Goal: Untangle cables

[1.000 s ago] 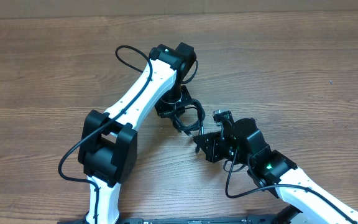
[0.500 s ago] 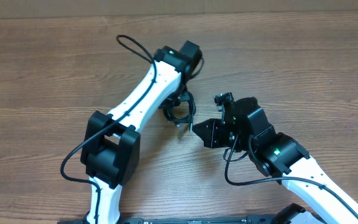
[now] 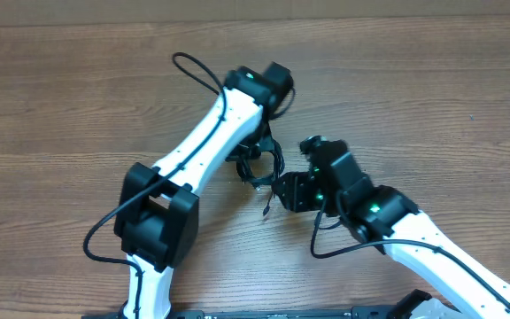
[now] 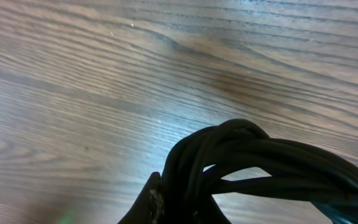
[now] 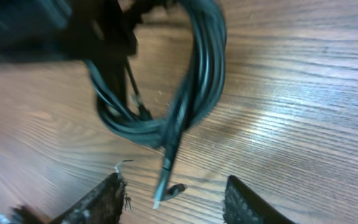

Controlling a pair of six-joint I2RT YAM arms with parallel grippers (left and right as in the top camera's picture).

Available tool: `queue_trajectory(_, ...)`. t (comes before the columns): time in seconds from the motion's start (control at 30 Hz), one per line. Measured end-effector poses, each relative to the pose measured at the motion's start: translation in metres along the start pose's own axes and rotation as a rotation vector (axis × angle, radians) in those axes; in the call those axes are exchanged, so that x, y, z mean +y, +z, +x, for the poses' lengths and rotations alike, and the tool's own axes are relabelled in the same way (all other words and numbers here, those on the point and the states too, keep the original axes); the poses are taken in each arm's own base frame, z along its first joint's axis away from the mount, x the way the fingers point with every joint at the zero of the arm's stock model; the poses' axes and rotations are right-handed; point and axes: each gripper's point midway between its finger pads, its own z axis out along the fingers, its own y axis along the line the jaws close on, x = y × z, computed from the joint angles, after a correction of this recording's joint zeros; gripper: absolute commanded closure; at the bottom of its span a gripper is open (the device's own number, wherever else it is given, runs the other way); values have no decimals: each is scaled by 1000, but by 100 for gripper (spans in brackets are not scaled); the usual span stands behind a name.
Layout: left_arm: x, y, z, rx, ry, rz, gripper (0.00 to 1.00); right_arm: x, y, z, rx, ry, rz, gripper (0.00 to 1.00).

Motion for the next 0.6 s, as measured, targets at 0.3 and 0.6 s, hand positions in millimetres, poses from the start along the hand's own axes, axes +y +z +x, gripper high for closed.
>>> queue_trajectory(0.3, 2, -5, 5, 119, -60, 96, 96, 22, 23, 6, -15, -141, -17, 96)
queue_trajectory(0.6, 4, -5, 2, 47, -23, 32, 96, -2, 15, 22, 93, -71, 77, 96)
